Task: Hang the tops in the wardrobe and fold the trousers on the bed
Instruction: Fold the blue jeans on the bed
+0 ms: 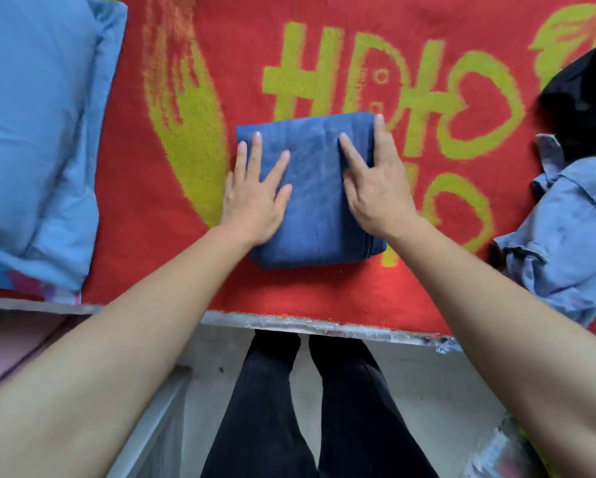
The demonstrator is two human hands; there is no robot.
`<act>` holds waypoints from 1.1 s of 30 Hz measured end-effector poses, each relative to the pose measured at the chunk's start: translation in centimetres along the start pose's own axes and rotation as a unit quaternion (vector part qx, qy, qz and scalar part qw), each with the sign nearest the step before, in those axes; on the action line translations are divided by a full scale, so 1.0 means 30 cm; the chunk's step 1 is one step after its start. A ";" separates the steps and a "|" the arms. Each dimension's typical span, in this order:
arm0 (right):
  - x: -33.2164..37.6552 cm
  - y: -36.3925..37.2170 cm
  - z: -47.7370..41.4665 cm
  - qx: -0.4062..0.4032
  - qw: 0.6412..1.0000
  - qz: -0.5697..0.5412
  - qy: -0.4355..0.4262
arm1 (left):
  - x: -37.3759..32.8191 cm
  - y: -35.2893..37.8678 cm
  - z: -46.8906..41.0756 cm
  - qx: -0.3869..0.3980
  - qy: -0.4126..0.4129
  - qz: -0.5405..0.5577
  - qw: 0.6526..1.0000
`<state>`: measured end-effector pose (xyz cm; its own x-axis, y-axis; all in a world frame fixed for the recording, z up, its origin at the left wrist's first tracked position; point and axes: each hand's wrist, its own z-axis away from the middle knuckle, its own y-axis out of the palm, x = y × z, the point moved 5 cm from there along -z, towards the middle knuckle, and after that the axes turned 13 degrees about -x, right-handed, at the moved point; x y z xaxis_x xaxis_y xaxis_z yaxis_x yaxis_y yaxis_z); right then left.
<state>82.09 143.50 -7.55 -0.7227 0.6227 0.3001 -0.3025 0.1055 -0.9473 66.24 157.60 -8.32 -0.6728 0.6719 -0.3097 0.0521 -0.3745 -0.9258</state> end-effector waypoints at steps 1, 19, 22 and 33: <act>-0.004 0.038 0.024 0.034 0.999 0.026 -0.014 | 0.006 0.040 0.013 0.038 0.008 -0.026 0.999; -0.204 0.140 0.083 0.089 0.817 -0.378 0.427 | 0.118 0.164 0.067 -0.005 -0.450 0.385 0.806; -0.179 0.150 0.100 0.092 0.810 -0.413 0.406 | 0.122 0.188 0.120 0.028 -0.477 0.442 0.759; -0.143 0.137 0.113 0.104 0.819 -0.389 0.408 | 0.126 0.182 0.075 0.088 -0.422 0.487 0.760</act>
<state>81.84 138.65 -12.35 0.3702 0.7496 0.5487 -0.6351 0.6353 -0.4393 62.32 156.65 -14.05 -0.6164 -0.5991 -0.5110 0.7785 -0.5612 -0.2811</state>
